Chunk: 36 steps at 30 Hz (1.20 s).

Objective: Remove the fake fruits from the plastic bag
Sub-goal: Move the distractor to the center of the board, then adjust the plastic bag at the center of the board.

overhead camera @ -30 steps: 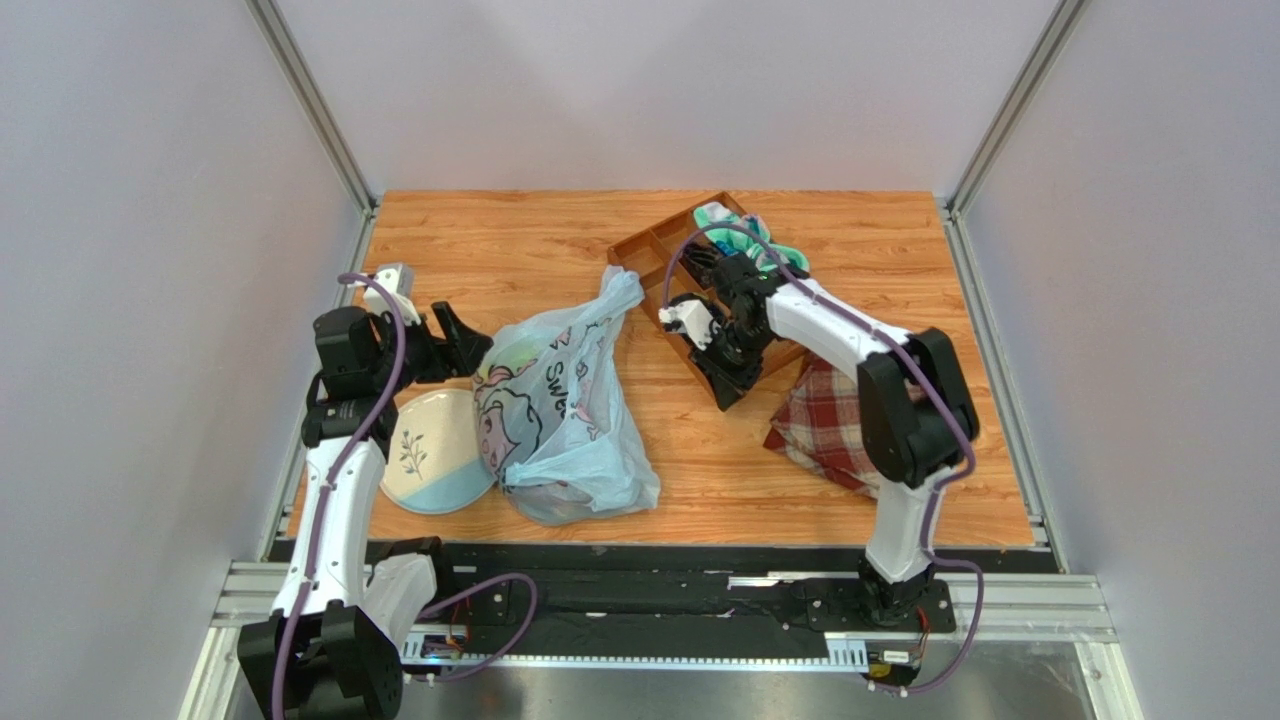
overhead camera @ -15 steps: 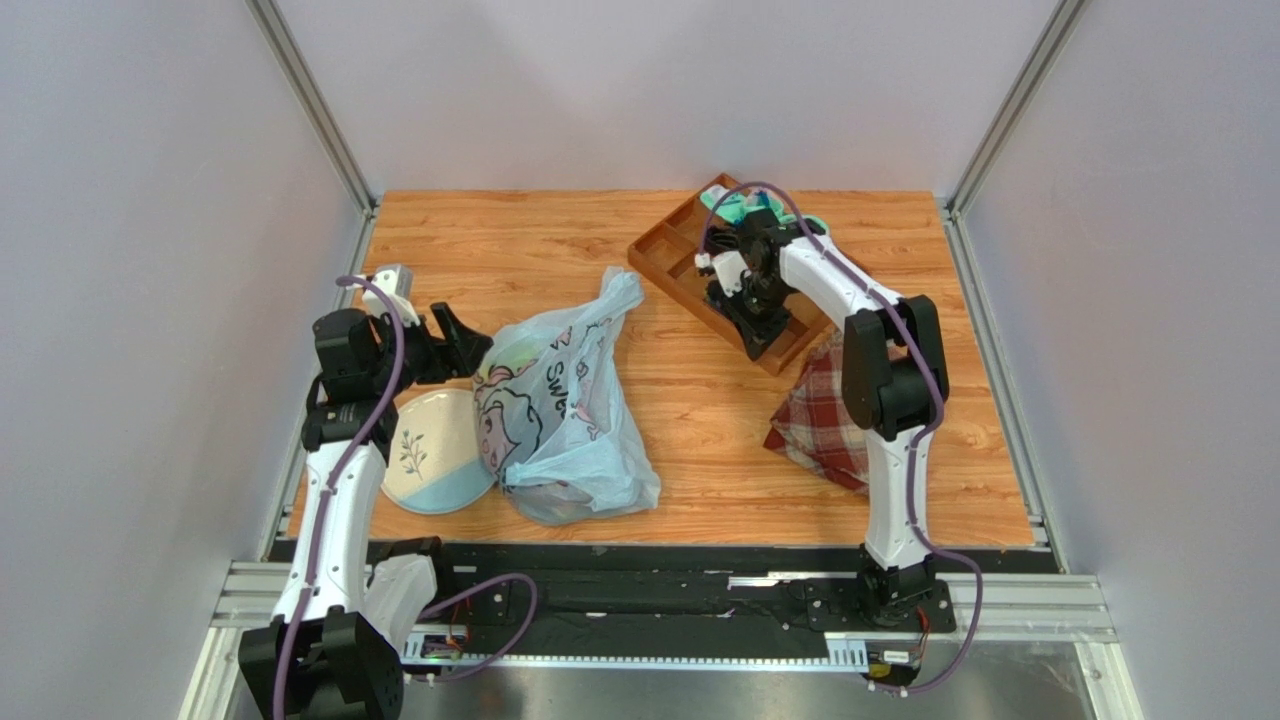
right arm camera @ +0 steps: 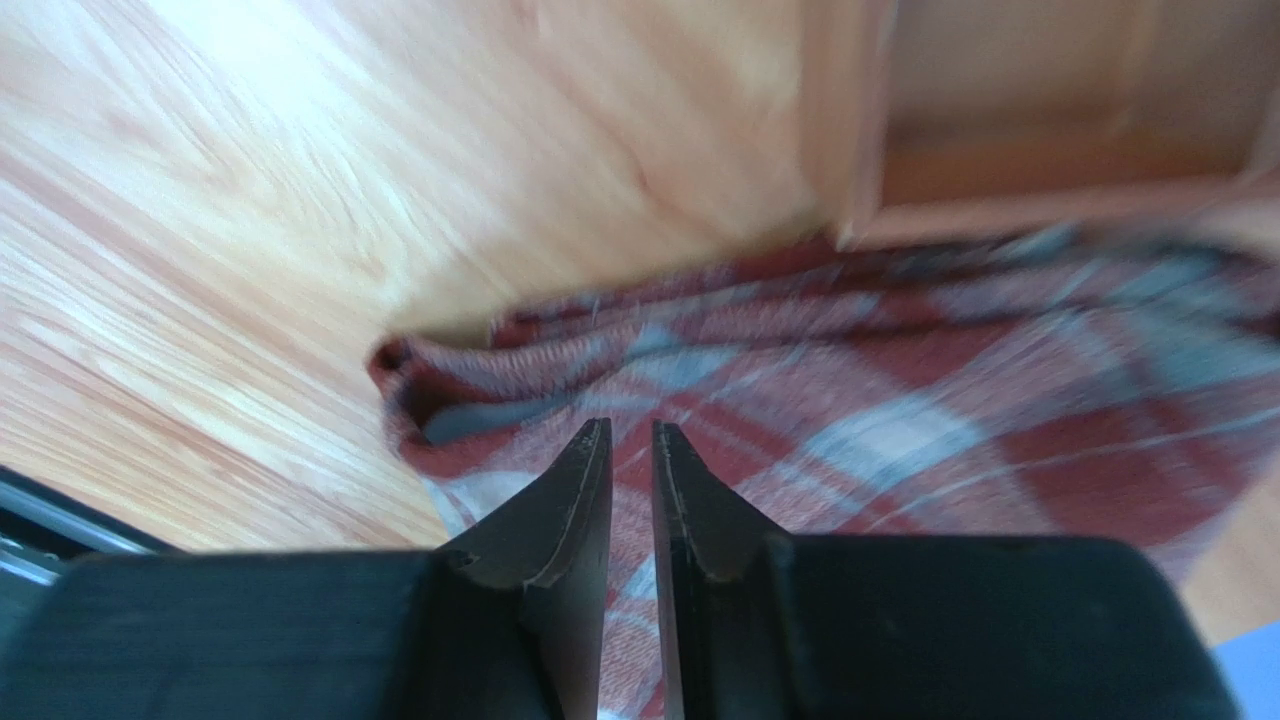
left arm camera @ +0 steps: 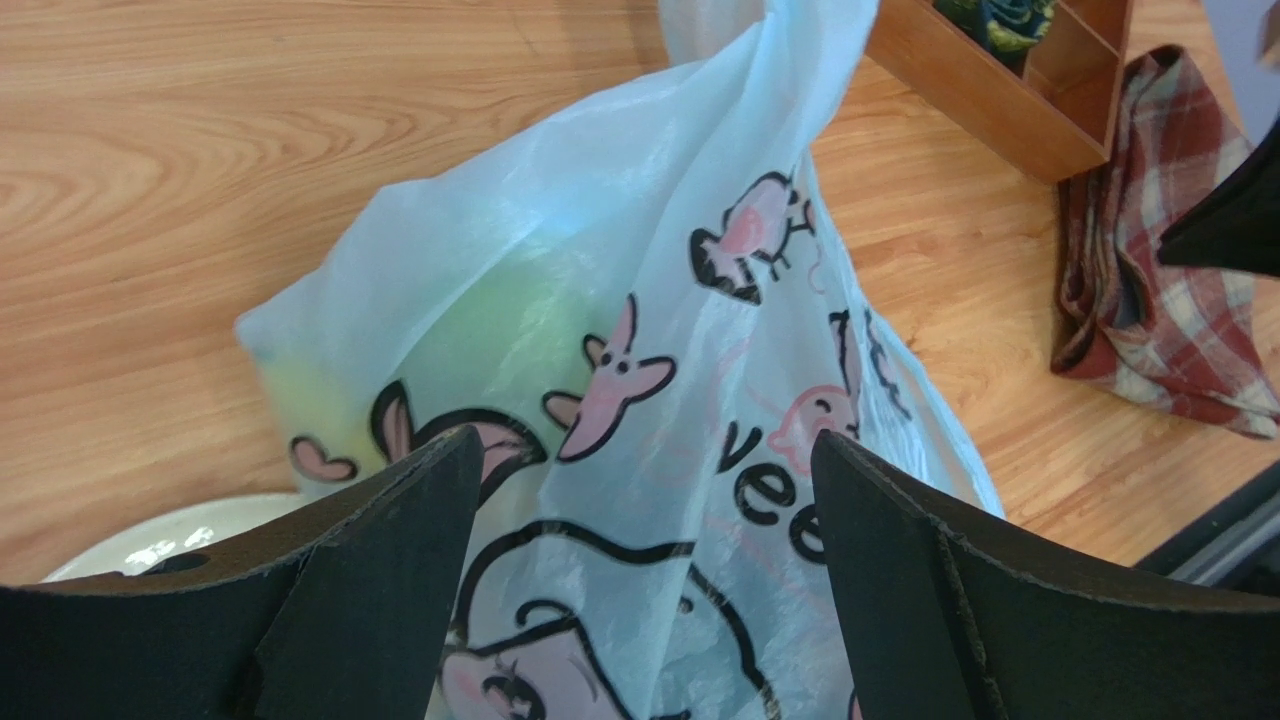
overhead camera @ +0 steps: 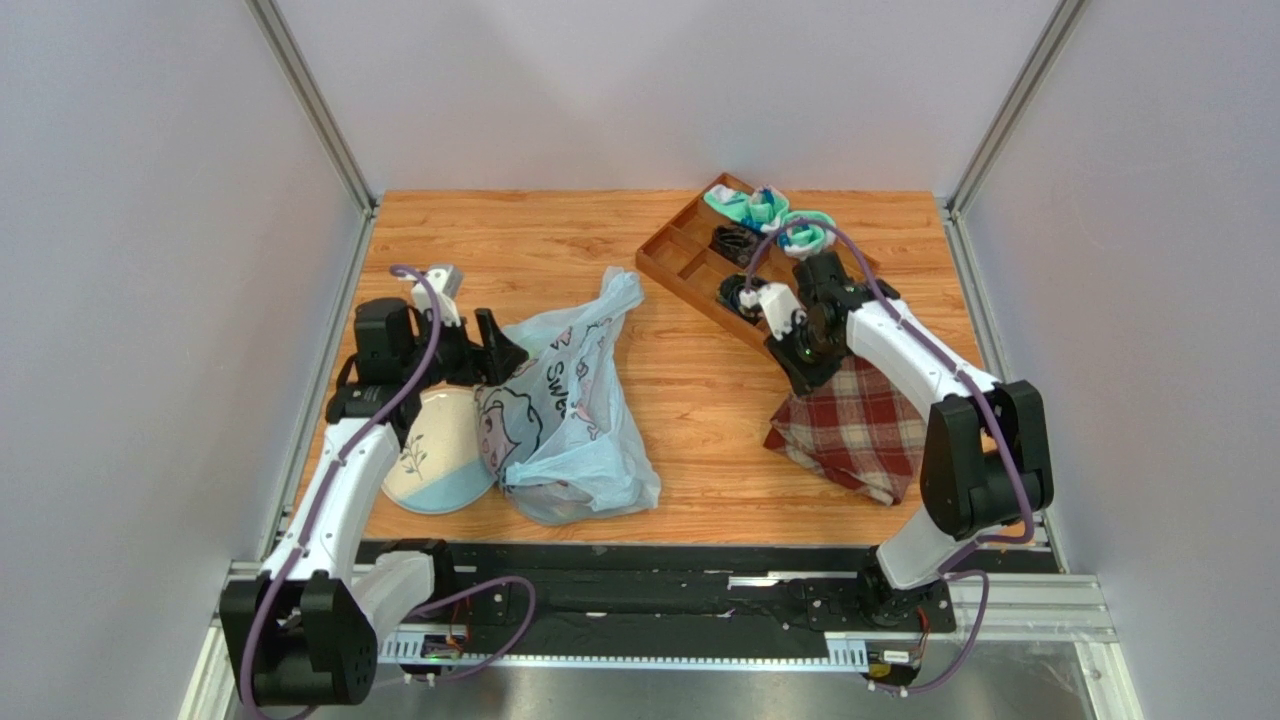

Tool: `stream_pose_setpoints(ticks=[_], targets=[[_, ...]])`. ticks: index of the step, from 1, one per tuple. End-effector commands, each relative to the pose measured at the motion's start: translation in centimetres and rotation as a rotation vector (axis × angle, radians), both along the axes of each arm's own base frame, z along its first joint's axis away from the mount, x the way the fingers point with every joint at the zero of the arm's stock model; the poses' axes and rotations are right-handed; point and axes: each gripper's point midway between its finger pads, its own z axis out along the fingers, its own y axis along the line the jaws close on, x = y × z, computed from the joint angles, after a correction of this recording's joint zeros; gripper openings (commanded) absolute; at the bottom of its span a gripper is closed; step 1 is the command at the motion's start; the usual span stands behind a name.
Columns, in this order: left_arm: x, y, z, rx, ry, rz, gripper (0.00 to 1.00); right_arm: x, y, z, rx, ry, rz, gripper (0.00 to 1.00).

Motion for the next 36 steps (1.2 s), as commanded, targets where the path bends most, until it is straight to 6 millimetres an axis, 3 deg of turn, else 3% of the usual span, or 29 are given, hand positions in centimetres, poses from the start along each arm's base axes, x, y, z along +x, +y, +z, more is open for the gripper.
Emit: stream_pose_setpoints(ticks=[1,2,4,5,6,7,8,9,10,11,12,13,14,15,16,17,19,20,22,23,24,25,26,28,29,31,36], targets=[[1.6,-2.8,2.6,0.058,-0.096,-0.163,0.93,-3.0,-4.2,-3.8,-0.117,0.058,-0.035,0.22],[1.7,-4.0,2.9,0.066,-0.100,-0.210,0.99,-3.3,-5.0,-4.3,-0.137,0.059,-0.062,0.23],[3.0,-5.2,3.6,0.103,-0.109,-0.262,0.99,-4.8,-6.9,-6.2,-0.169,0.120,-0.120,0.24],[3.9,-6.4,5.5,0.115,-0.152,-0.295,0.99,-5.8,-7.3,-7.0,-0.176,0.162,-0.123,0.24],[4.9,-6.8,4.1,0.136,-0.100,-0.300,0.99,-7.1,-7.7,-7.7,-0.188,0.208,-0.123,0.23],[5.7,-7.3,4.3,0.151,-0.100,-0.312,0.99,-9.1,-7.8,-8.8,-0.192,0.265,-0.116,0.21],[7.0,-8.3,6.4,0.156,-0.141,-0.323,0.99,-10.2,-7.7,-9.1,-0.186,0.294,-0.113,0.20],[8.3,-8.6,4.9,0.174,-0.093,-0.321,0.99,-11.0,-7.4,-9.1,-0.183,0.312,-0.105,0.19],[9.0,-9.6,5.0,0.184,-0.096,-0.344,0.99,-11.2,-7.2,-8.7,-0.172,0.296,-0.106,0.19],[10.3,-10.3,7.2,0.197,-0.149,-0.363,0.99,-11.1,-7.1,-8.3,-0.162,0.282,-0.117,0.19],[11.1,-11.0,5.1,0.216,-0.086,-0.394,0.99,-10.8,-7.0,-7.6,-0.152,0.266,-0.126,0.19],[11.4,-12.0,4.9,0.251,-0.097,-0.436,0.99,-10.1,-6.5,-6.2,-0.117,0.219,-0.135,0.22],[12.5,-12.8,6.6,0.275,-0.140,-0.447,0.99,-8.5,-6.0,-4.4,-0.085,0.160,-0.147,0.24],[12.6,-13.2,4.4,0.309,-0.069,-0.478,0.99,-8.2,-5.4,-3.1,-0.051,0.142,-0.150,0.26],[13.2,-14.5,5.8,0.356,-0.124,-0.521,0.99,-7.6,-5.0,-1.3,-0.021,0.090,-0.154,0.31],[13.2,-14.6,3.4,0.403,-0.049,-0.541,0.99,-6.3,-4.4,1.3,0.013,0.031,-0.158,0.33],[13.4,-15.8,3.9,0.447,-0.057,-0.572,0.98,-5.2,-3.5,4.6,0.079,-0.057,-0.157,0.44],[13.2,-15.6,2.1,0.471,0.007,-0.585,0.98,-4.3,-3.1,6.7,0.109,-0.116,-0.158,0.50],[12.9,-16.3,2.3,0.489,0.022,-0.612,0.96,-3.7,-2.3,9.0,0.165,-0.176,-0.151,0.73],[12.3,-15.9,0.7,0.515,0.096,-0.626,0.96,-3.1,-1.9,10.5,0.198,-0.226,-0.163,0.81],[12.0,-16.0,0.3,0.544,0.110,-0.642,0.95,-2.9,-1.4,11.1,0.231,-0.237,-0.168,0.91],[12.3,-15.9,0.5,0.575,0.109,-0.638,0.96,-2.7,-0.9,11.5,0.258,-0.243,-0.173,0.93],[12.0,-15.2,-1.2,0.628,0.174,-0.641,0.95,-2.5,-0.4,11.6,0.287,-0.234,-0.175,0.94],[12.2,-15.1,-1.5,0.665,0.184,-0.663,0.90,-2.6,1.3,12.3,0.381,-0.191,-0.169,0.95],[12.0,-14.8,-2.5,0.679,0.226,-0.673,0.85,-2.7,2.0,12.1,0.415,-0.154,-0.166,0.94],[12.5,-14.8,-2.8,0.694,0.232,-0.666,0.74,-2.4,2.5,12.7,0.442,-0.152,-0.166,0.94],[13.6,-14.5,-3.3,0.733,0.212,-0.661,0.65,-1.4,3.5,14.2,0.485,-0.151,-0.142,0.95]])
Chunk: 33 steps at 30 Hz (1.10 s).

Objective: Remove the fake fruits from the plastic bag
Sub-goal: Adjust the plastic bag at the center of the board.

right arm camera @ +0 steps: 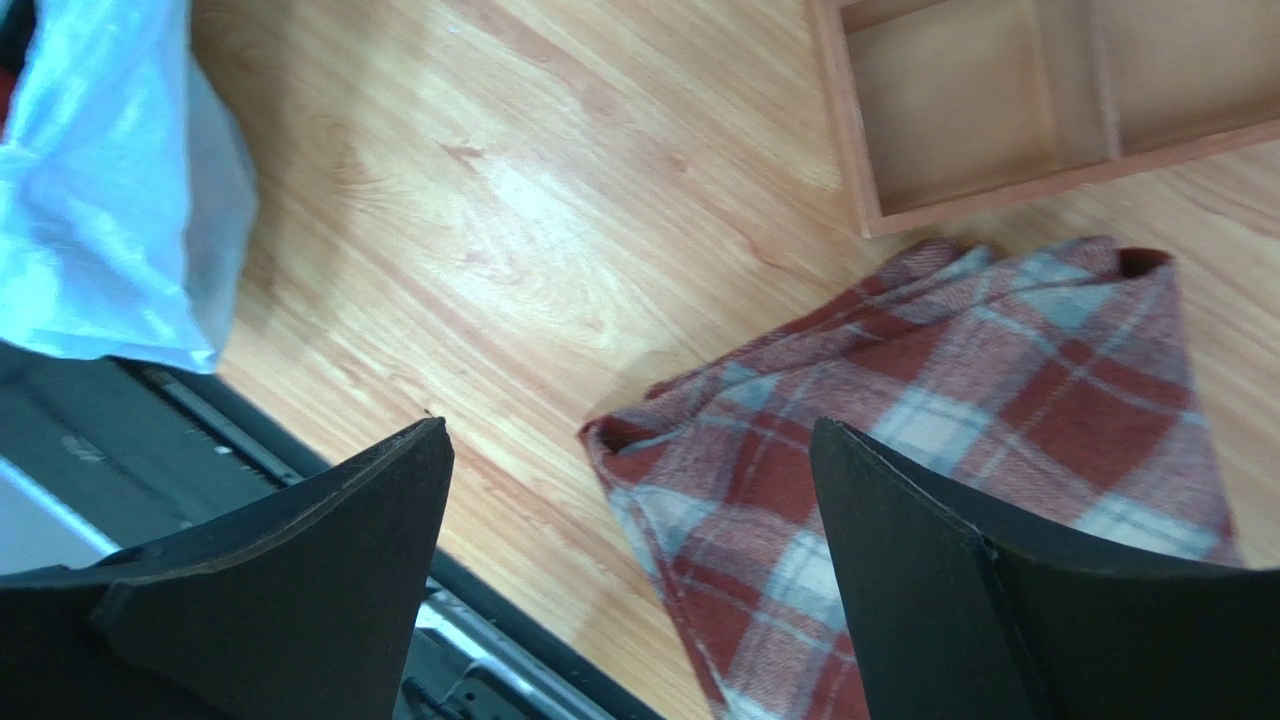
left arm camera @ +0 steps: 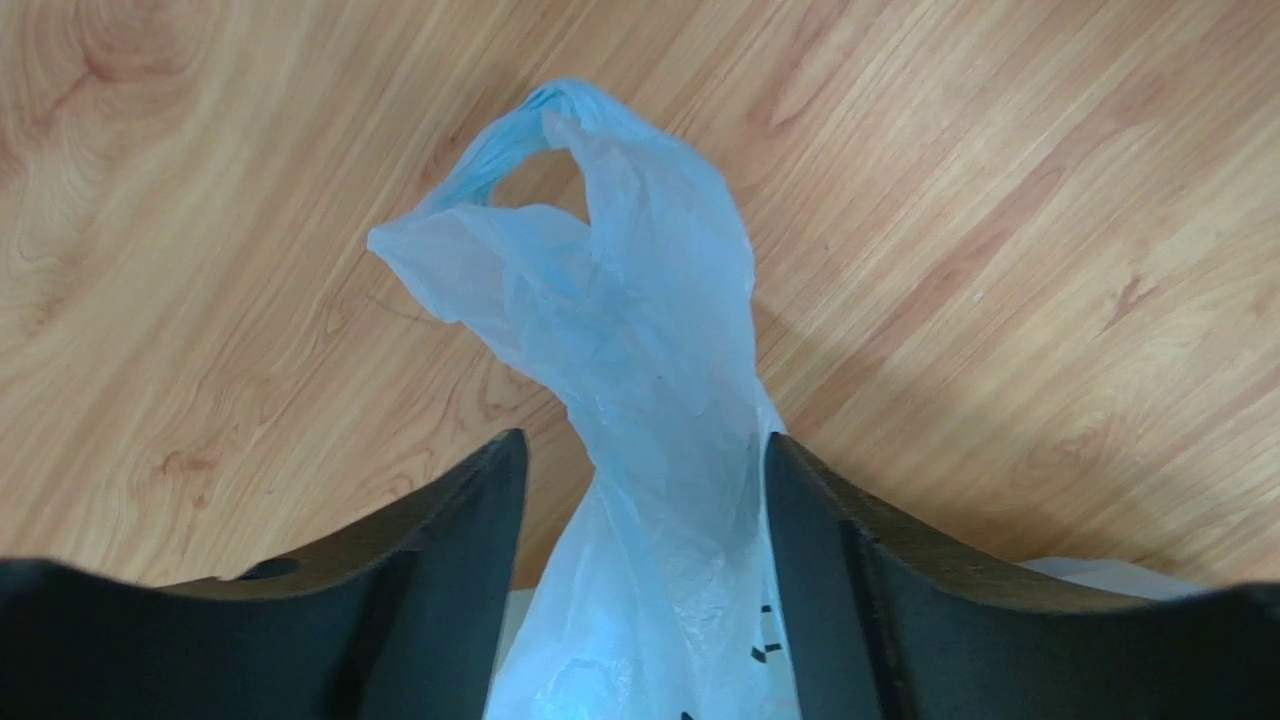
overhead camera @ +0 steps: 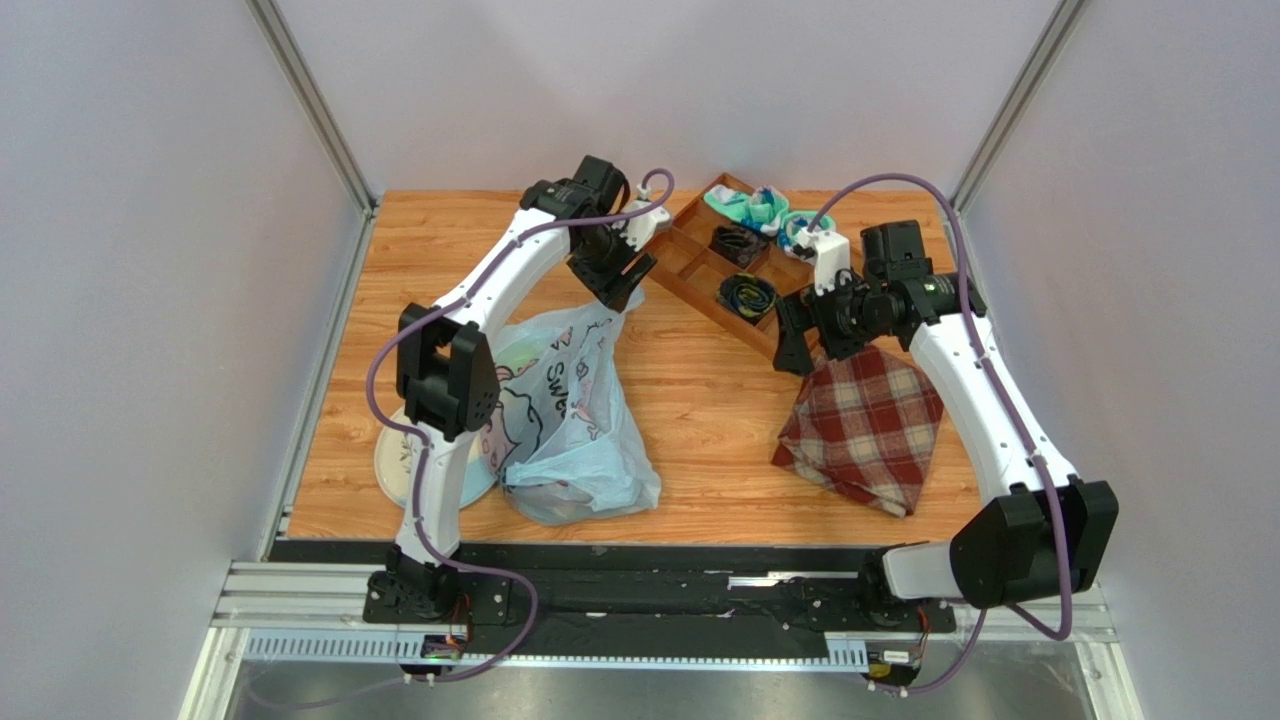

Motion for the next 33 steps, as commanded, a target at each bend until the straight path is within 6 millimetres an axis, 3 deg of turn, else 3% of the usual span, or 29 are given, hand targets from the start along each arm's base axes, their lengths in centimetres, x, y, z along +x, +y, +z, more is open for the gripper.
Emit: stream_pose_setpoints(ticks=[1,2,5,6,7,9,10,12,13,14,16,17,19,20,22,23,24,26,28,33], targets=[[0.4,0.7,0.7,0.039,-0.024,-0.031,0.63,1.2,2.1,4.2,0.117,-0.052,0.029,0.94],[0.4,0.5,0.7,0.031,-0.020,-0.034,0.61,1.2,2.6,4.5,0.135,-0.049,0.045,0.95],[-0.1,-0.2,0.9,-0.012,0.022,-0.048,0.40,1.5,3.7,4.9,0.147,-0.053,0.069,0.94],[0.3,-0.6,1.9,-0.037,0.011,-0.048,0.19,1.3,4.2,5.0,0.152,-0.050,0.083,0.94],[-0.2,-0.7,2.0,-0.051,0.047,-0.039,0.09,1.2,4.7,4.9,0.156,-0.042,0.099,0.92],[0.7,0.2,3.8,-0.105,0.042,0.065,0.00,0.6,6.3,4.8,0.159,-0.025,0.132,0.89],[0.8,0.2,6.1,-0.175,0.018,0.086,0.00,0.3,7.0,4.7,0.164,-0.015,0.147,0.87],[1.3,1.9,8.0,-0.211,-0.012,0.152,0.00,-1.1,9.7,4.8,0.167,0.001,0.261,0.82],[1.1,2.3,9.9,-0.244,-0.047,0.153,0.00,-1.9,10.7,4.8,0.149,-0.009,0.324,0.82],[1.4,3.6,10.5,-0.268,-0.046,0.190,0.00,-3.7,13.0,4.8,0.111,-0.048,0.445,0.82],[0.9,4.4,11.5,-0.319,-0.027,0.209,0.00,-4.6,15.3,5.2,0.053,-0.173,0.614,0.82],[1.0,5.2,11.4,-0.326,-0.009,0.234,0.00,-6.4,17.3,5.2,0.042,-0.207,0.716,0.82],[0.3,5.8,10.5,-0.311,0.045,0.237,0.00,-7.1,19.8,6.0,0.044,-0.314,0.841,0.83],[0.2,6.3,10.2,-0.304,0.056,0.243,0.00,-8.4,21.5,6.0,0.054,-0.341,0.907,0.84],[-0.5,6.5,9.3,-0.317,0.107,0.257,0.00,-8.8,23.9,5.7,0.058,-0.387,0.997,0.85],[-0.6,6.9,9.2,-0.330,0.124,0.280,0.00,-10.1,25.3,5.3,0.062,-0.386,1.057,0.84],[-1.0,7.0,8.6,-0.329,0.148,0.287,0.00,-10.2,26.5,4.0,0.050,-0.362,1.081,0.84],[-1.5,7.2,9.3,-0.336,0.135,0.281,0.00,-11.1,28.6,4.2,0.057,-0.381,1.120,0.84],[-2.1,7.4,9.6,-0.337,0.130,0.278,0.00,-11.5,30.1,3.3,0.048,-0.379,1.152,0.83],[-2.9,7.9,10.0,-0.344,0.135,0.293,0.00,-12.9,31.8,2.0,0.061,-0.348,1.221,0.83]])
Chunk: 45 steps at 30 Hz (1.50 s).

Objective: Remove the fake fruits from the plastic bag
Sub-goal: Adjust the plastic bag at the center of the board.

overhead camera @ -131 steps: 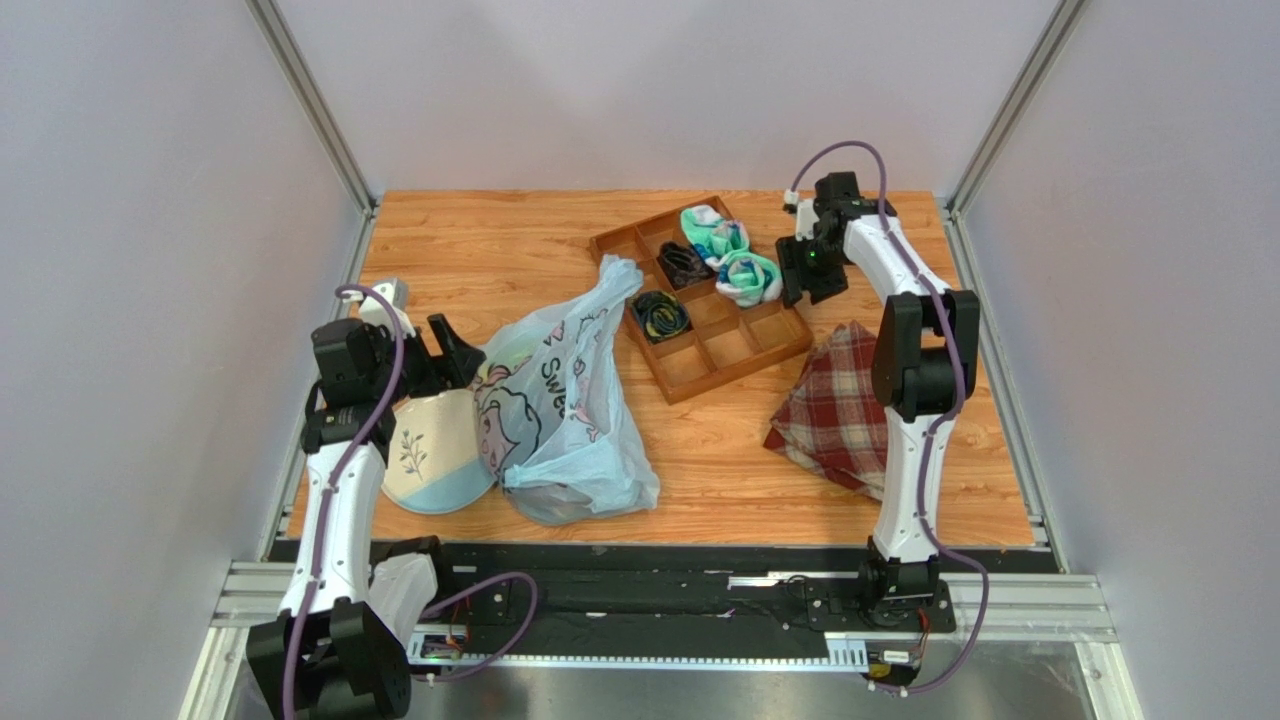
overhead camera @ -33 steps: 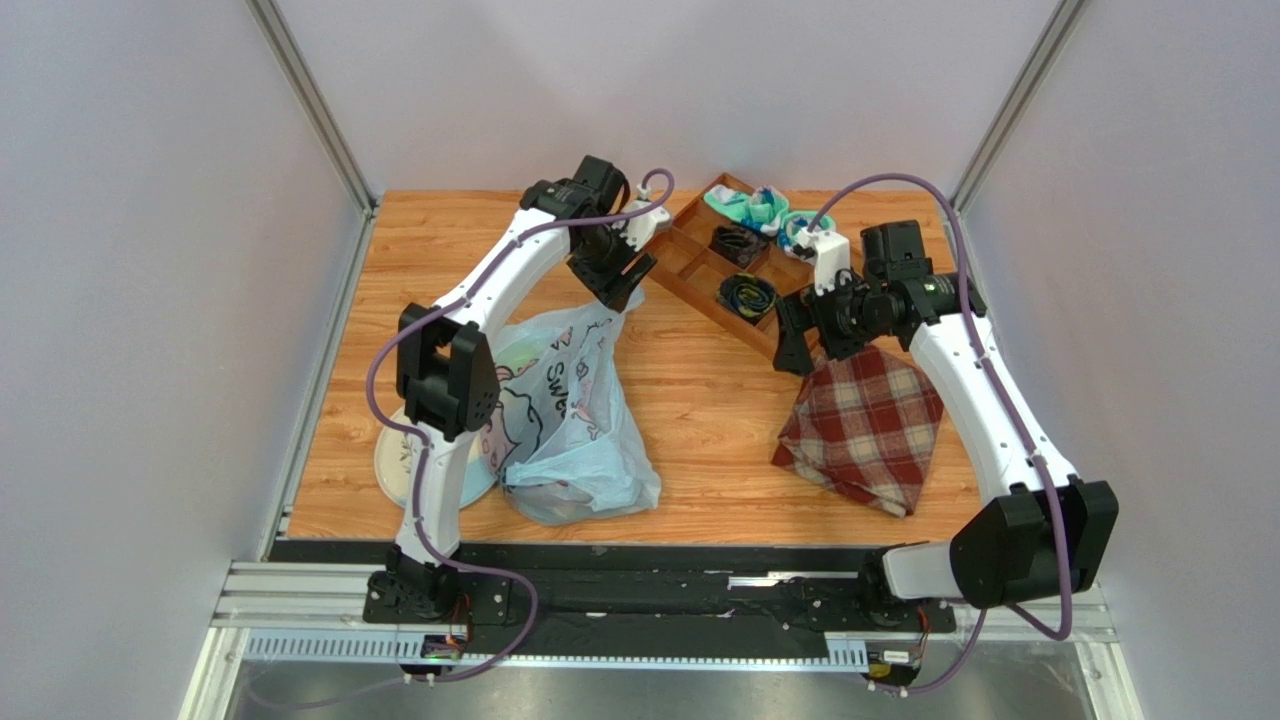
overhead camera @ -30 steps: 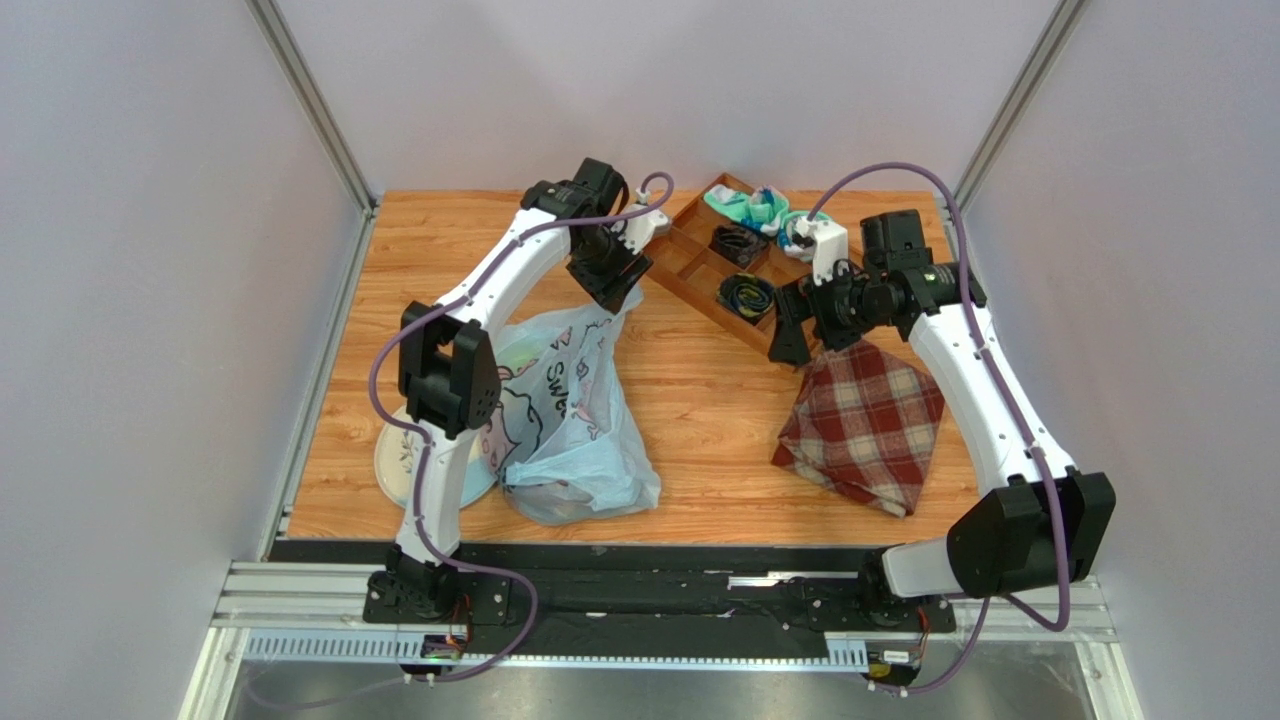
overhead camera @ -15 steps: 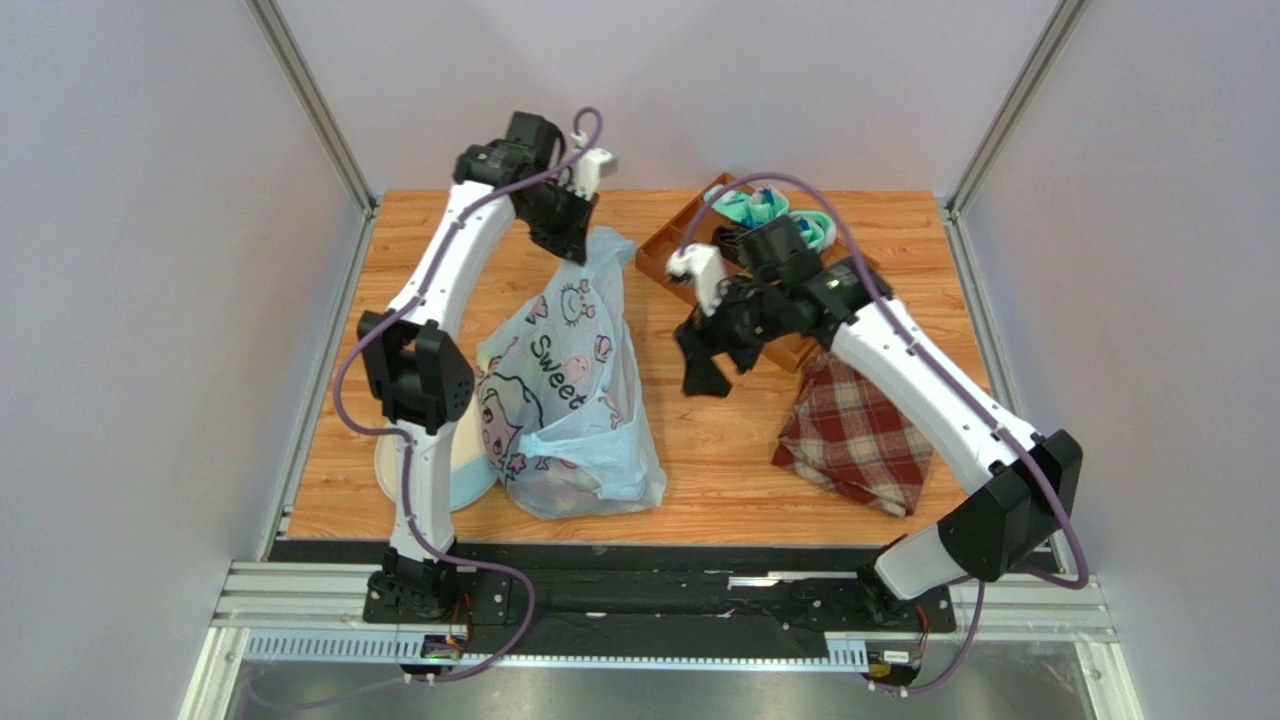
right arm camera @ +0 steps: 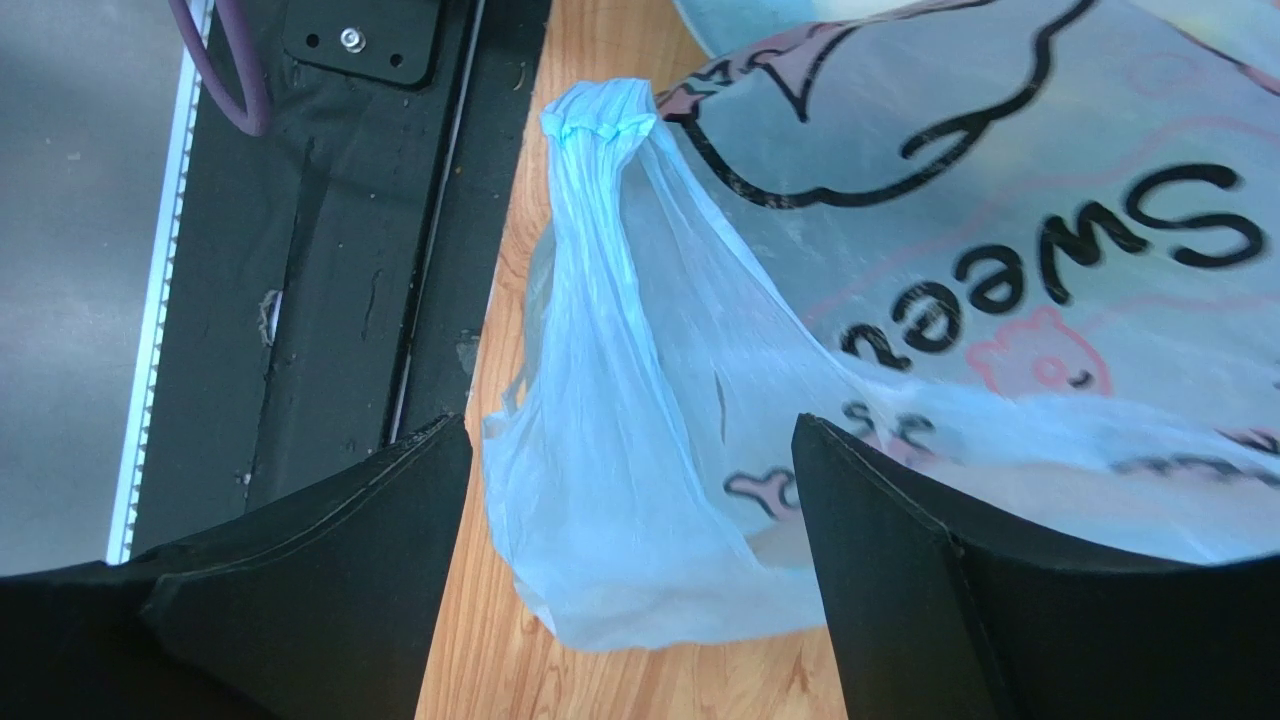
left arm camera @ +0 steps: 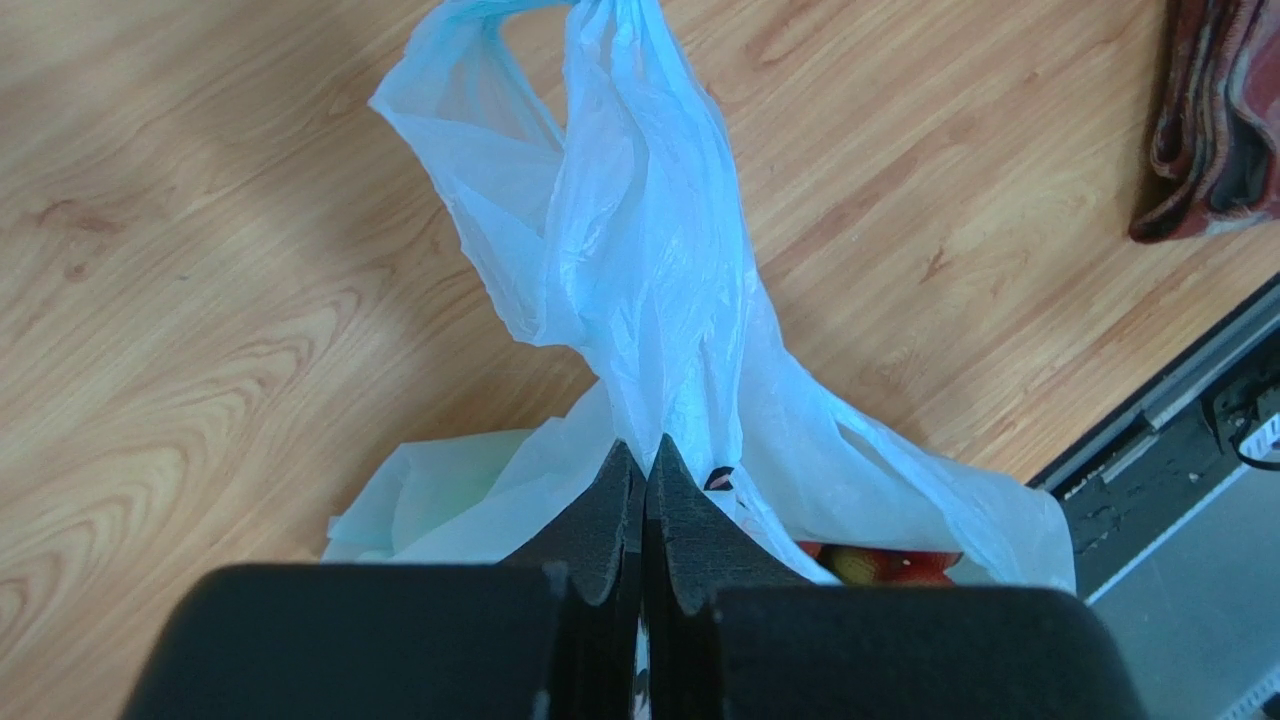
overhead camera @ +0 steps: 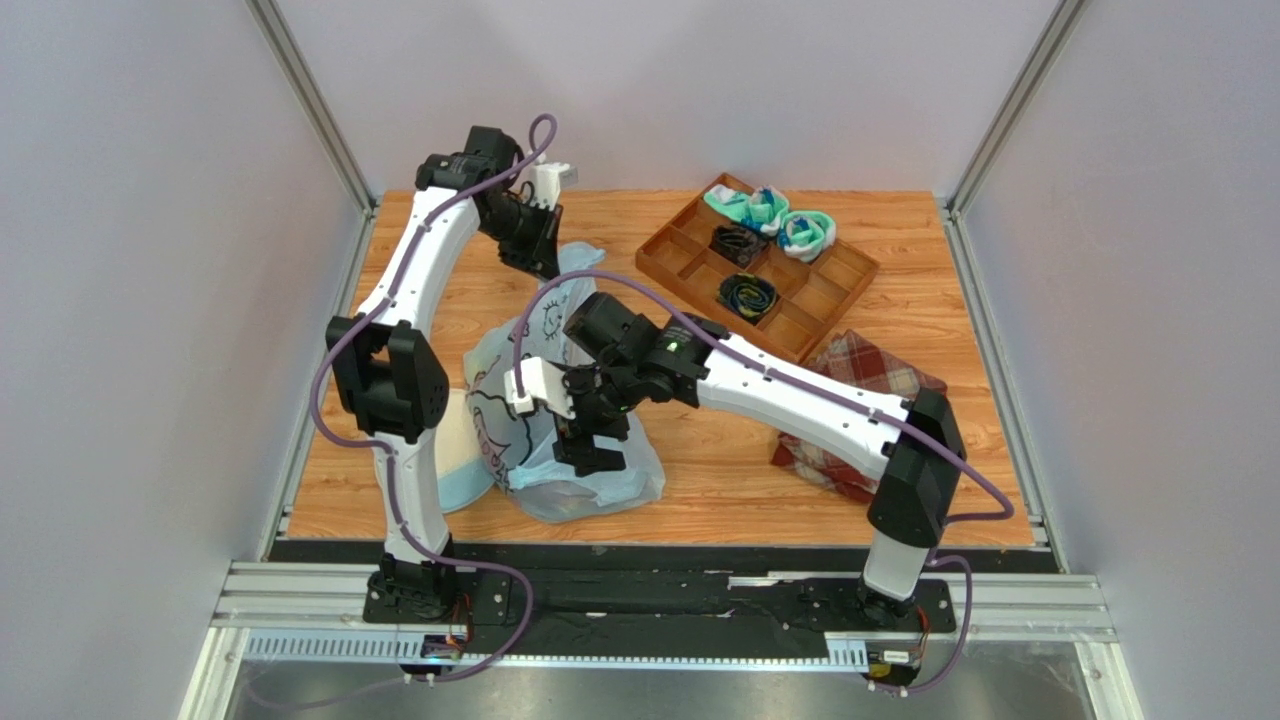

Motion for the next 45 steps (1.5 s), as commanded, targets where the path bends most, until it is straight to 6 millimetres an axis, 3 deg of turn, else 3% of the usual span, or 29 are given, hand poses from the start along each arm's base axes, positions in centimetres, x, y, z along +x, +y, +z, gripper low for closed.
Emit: stream_pose_setpoints(ticks=[1,4,10,14,15,18,19,20,21,22,24,25,28,29,30,31,32,33,34,35,36,38,39,40,41,42,43,44,45], targets=[[-1.6,0.1,4.6,-0.055,-0.070,0.011,0.00,-1.1,2.2,1.5,0.065,-0.049,0.098,0.83],[-1.4,0.3,4.6,-0.061,-0.070,0.020,0.00,-2.4,3.2,1.0,0.083,-0.092,0.163,0.83],[-1.0,1.1,5.0,-0.064,-0.078,0.031,0.00,-2.7,5.5,-2.0,0.070,-0.179,0.179,0.84],[-0.9,1.7,5.0,-0.075,-0.071,0.052,0.00,-2.9,5.9,-3.8,0.029,-0.168,0.202,0.77],[-1.0,1.7,5.1,-0.077,-0.069,0.052,0.00,-2.9,5.9,-4.2,0.020,-0.170,0.203,0.74],[-0.8,1.9,5.2,-0.074,-0.081,0.051,0.00,-2.3,6.2,-4.4,0.019,-0.193,0.170,0.51],[-0.8,1.9,5.4,-0.074,-0.085,0.053,0.00,-1.7,6.2,-4.5,0.008,-0.213,0.142,0.38],[-0.8,2.0,5.5,-0.074,-0.086,0.055,0.00,-1.2,6.1,-4.1,0.007,-0.233,0.122,0.31],[-0.8,2.0,5.6,-0.074,-0.092,0.053,0.00,-0.6,6.1,-3.5,0.011,-0.257,0.095,0.26],[-0.7,2.1,5.8,-0.075,-0.096,0.057,0.00,0.4,5.9,-1.5,0.032,-0.306,0.050,0.17],[-0.3,2.3,6.6,-0.079,-0.123,0.058,0.00,1.7,5.4,1.2,0.067,-0.353,0.009,0.11],[-0.1,2.4,7.0,-0.084,-0.136,0.061,0.00,3.2,4.7,4.6,0.126,-0.395,-0.029,0.03],[1.5,2.4,10.5,-0.145,-0.229,0.077,0.00,8.3,2.5,10.2,0.215,-0.501,-0.156,0.00],[2.6,2.2,13.6,-0.188,-0.332,0.078,0.00,10.2,2.0,13.2,0.264,-0.566,-0.189,0.00],[2.6,1.8,16.1,-0.290,-0.369,0.067,0.00,13.7,0.2,15.2,0.288,-0.620,-0.269,0.00],[2.8,1.6,18.3,-0.347,-0.428,0.054,0.00,16.0,-0.9,17.3,0.315,-0.673,-0.332,0.00],[3.3,1.5,22.3,-0.406,-0.569,0.041,0.00,18.2,-1.6,20.4,0.367,-0.729,-0.386,0.00],[3.1,1.5,24.4,-0.466,-0.599,0.057,0.00,21.5,-4.1,23.0,0.396,-0.783,-0.474,0.00],[3.0,1.5,26.8,-0.490,-0.670,0.047,0.00,23.1,-5.0,24.5,0.413,-0.812,-0.515,0.00],[2.5,1.3,29.4,-0.512,-0.761,0.024,0.00,24.7,-5.5,24.5,0.397,-0.818,-0.541,0.00],[2.1,1.3,30.8,-0.528,-0.791,0.022,0.00,25.4,-7.3,28.6,0.456,-0.880,-0.587,0.00],[0.1,1.1,33.3,-0.554,-0.838,-0.009,0.00,25.6,-8.2,29.5,0.452,-0.905,-0.603,0.00],[-0.8,0.9,33.5,-0.563,-0.826,-0.016,0.00,25.0,-8.9,29.3,0.434,-0.910,-0.596,0.00],[-1.1,0.8,31.9,-0.563,-0.769,-0.013,0.00,24.3,-8.9,28.2,0.419,-0.887,-0.566,0.00],[-3.7,0.7,32.5,-0.566,-0.769,-0.031,0.00,23.3,-9.3,28.0,0.420,-0.882,-0.548,0.00],[-4.8,0.8,31.7,-0.551,-0.763,-0.037,0.00,20.9,-10.6,29.4,0.447,-0.909,-0.528,0.00],[-4.8,0.9,27.1,-0.535,-0.647,-0.012,0.00,20.5,-10.5,23.8,0.346,-0.846,-0.490,0.00],[-7.9,1.2,28.0,-0.513,-0.720,-0.028,0.00,19.7,-11.0,22.5,0.324,-0.845,-0.478,0.00],[-8.8,1.4,26.3,-0.501,-0.701,-0.016,0.00,18.7,-11.3,19.9,0.278,-0.821,-0.456,0.00]])
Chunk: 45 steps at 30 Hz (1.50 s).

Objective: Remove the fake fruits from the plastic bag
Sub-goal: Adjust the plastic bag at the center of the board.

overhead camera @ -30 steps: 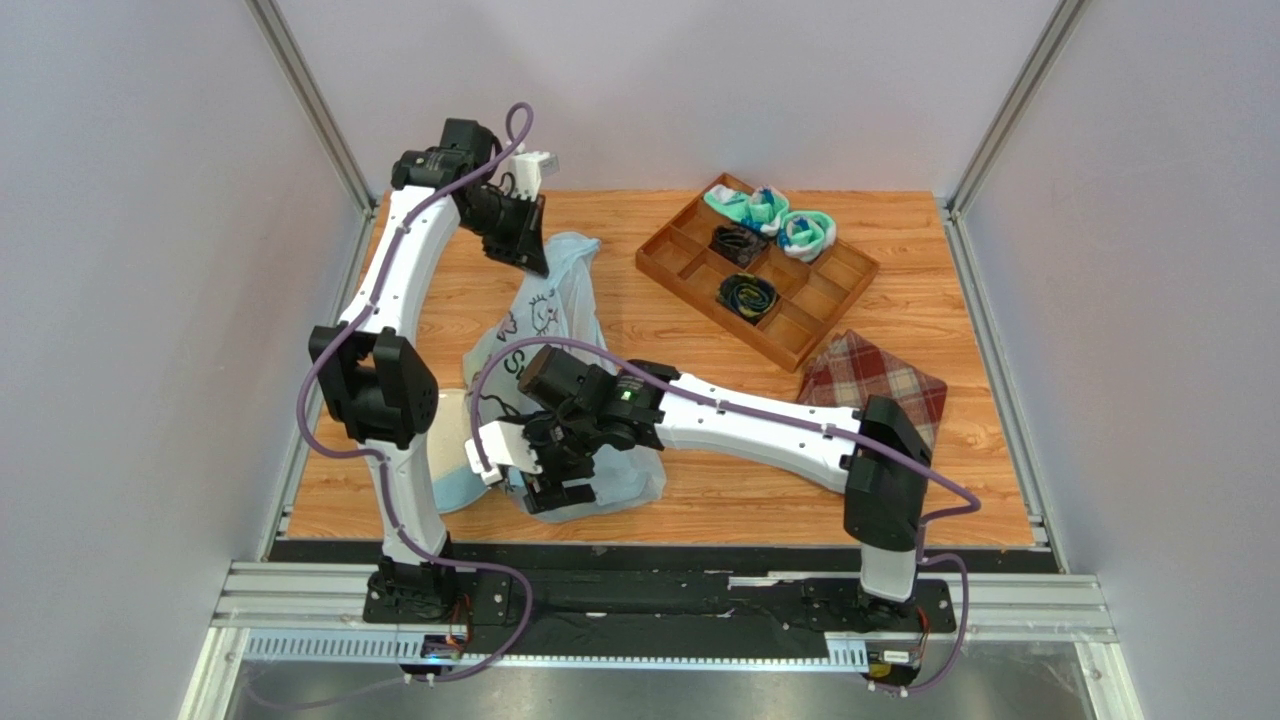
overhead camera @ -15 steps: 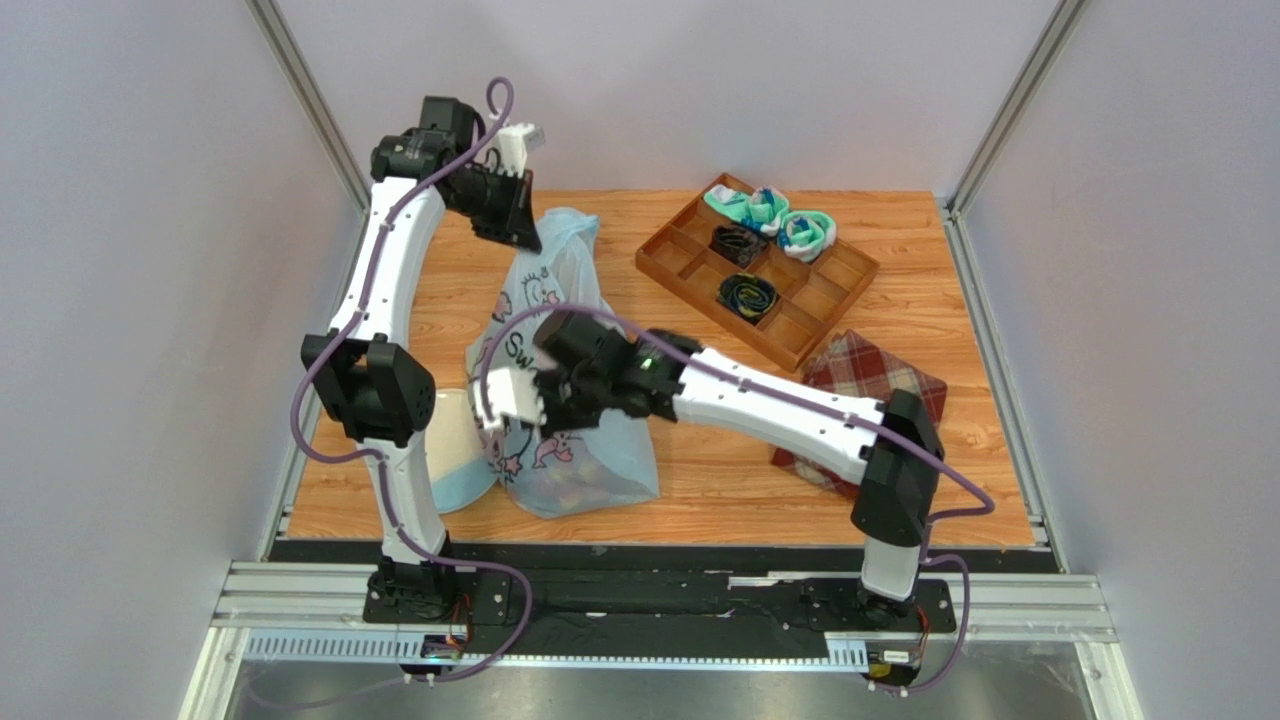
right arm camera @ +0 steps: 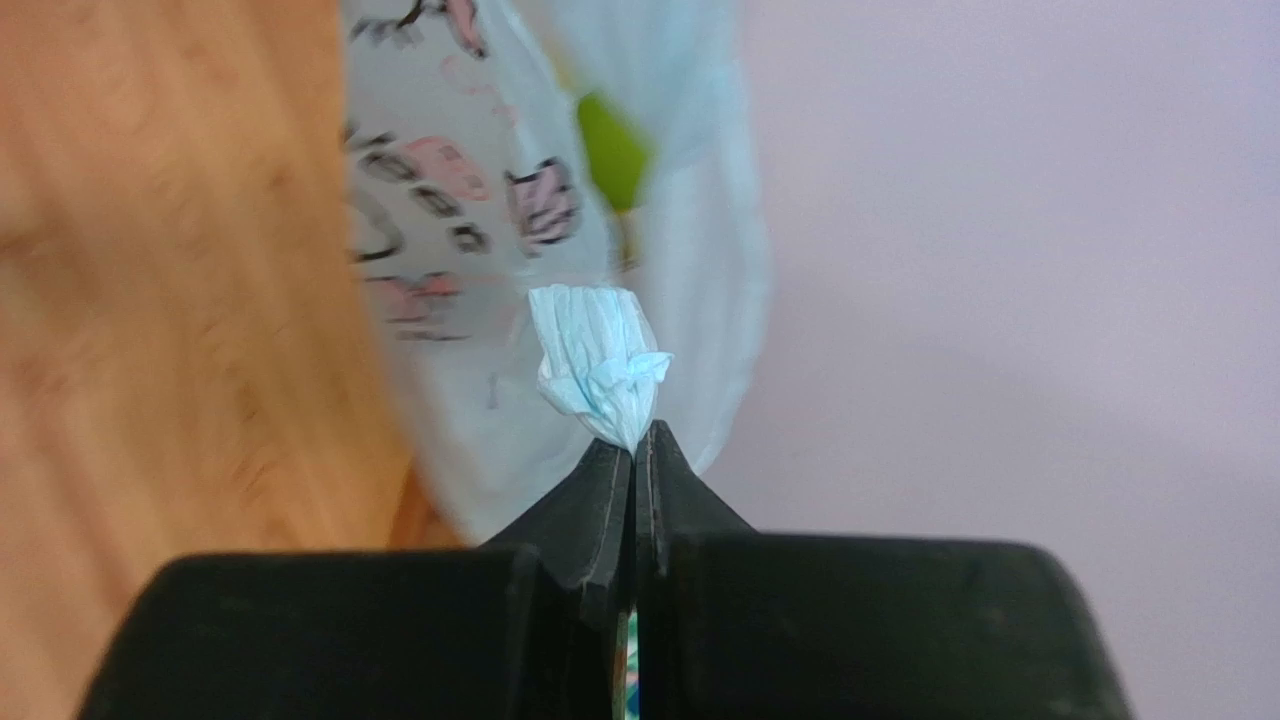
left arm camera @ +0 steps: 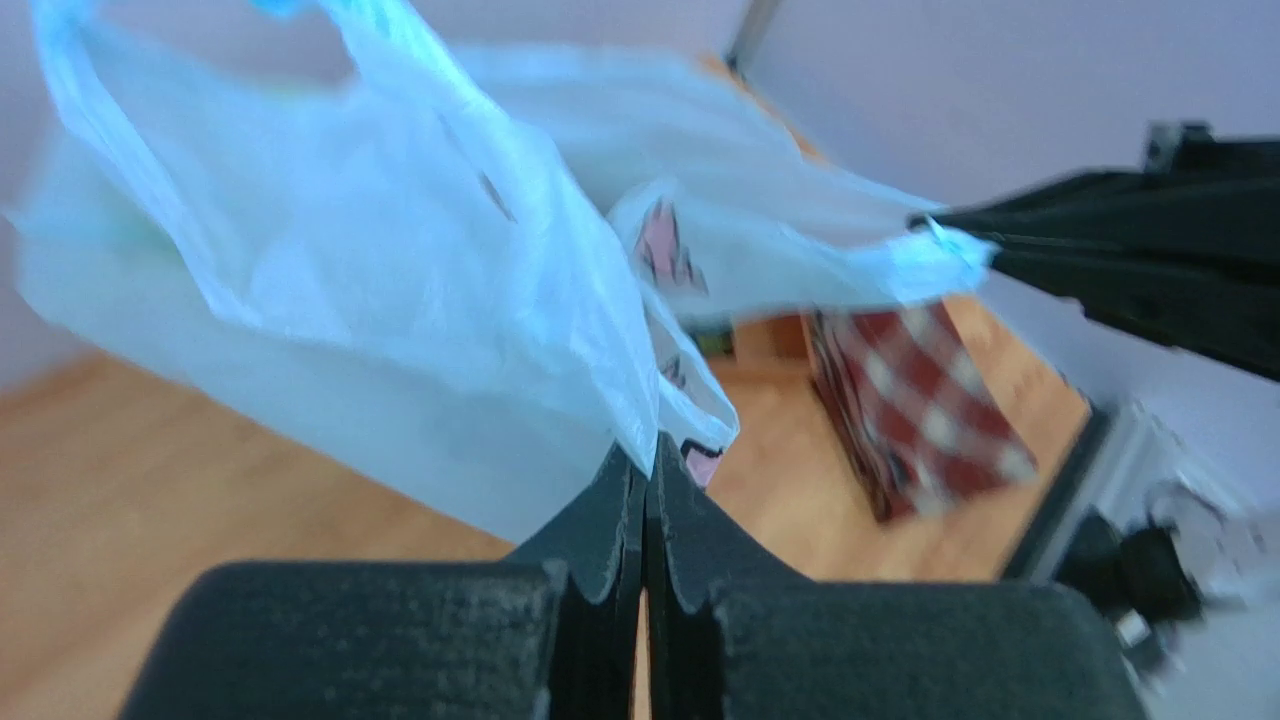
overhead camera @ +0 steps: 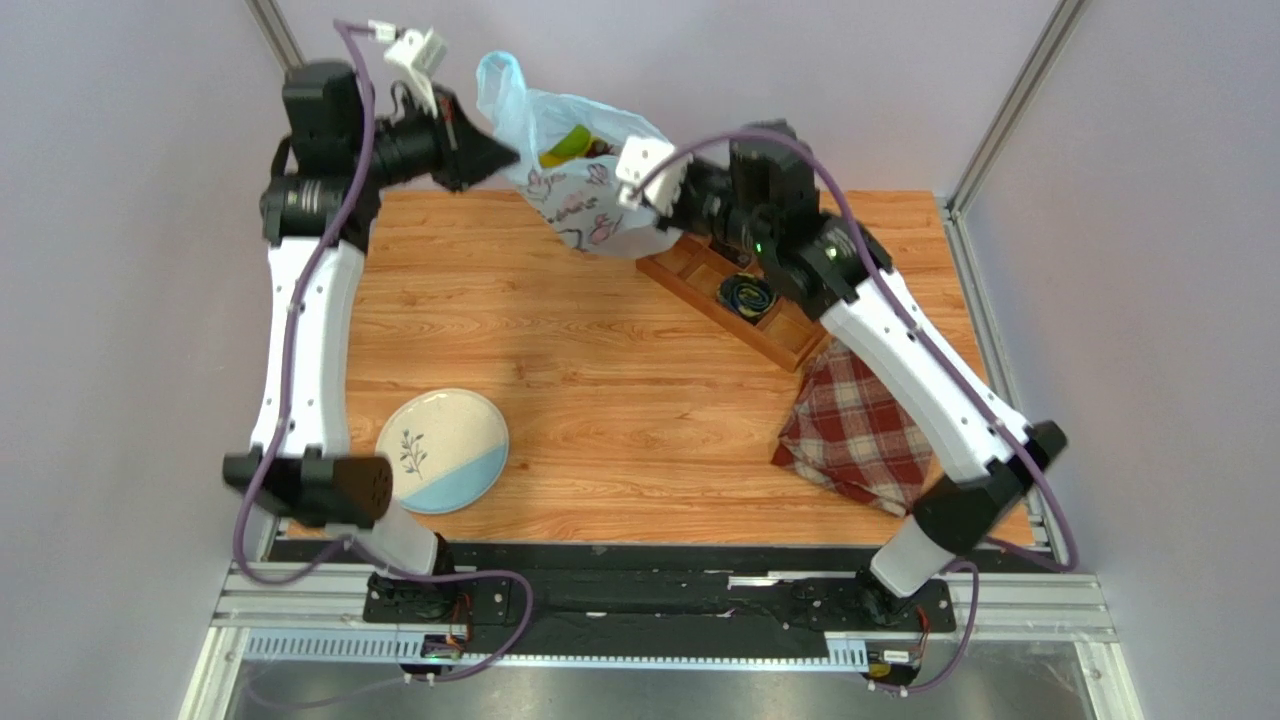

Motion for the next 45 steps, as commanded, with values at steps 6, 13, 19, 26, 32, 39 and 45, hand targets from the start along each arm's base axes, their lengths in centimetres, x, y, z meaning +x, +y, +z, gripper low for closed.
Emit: stream_pose_setpoints(ticks=[6,13,19,26,32,39,45], targets=[[-11.7,1.0,-15.6,0.065,0.276,0.045,0.00,-11.6,-7.8,-21.0,-0.383,0.312,0.065,0.02],[-13.4,1.1,-24.4,0.075,0.576,0.078,0.05,-16.3,-12.9,-26.4,-0.524,0.476,0.031,0.56],[-14.6,0.7,-23.8,0.060,0.579,0.066,0.40,-18.1,-11.8,-18.2,-0.458,0.544,0.099,0.82],[-16.0,0.7,-22.5,0.042,0.562,0.074,0.77,-18.1,-4.9,-14.9,-0.199,0.693,0.218,0.78],[-13.0,1.0,-23.1,0.032,0.625,0.152,0.90,-15.4,-1.1,-20.2,-0.309,0.698,0.251,0.51],[-10.5,0.7,-23.2,0.009,0.668,0.166,0.67,-11.1,1.9,-23.0,-0.382,0.662,0.250,0.39],[-11.8,0.6,-23.9,0.004,0.671,0.155,0.00,-5.8,2.9,-26.1,-0.462,0.643,0.127,0.33]])
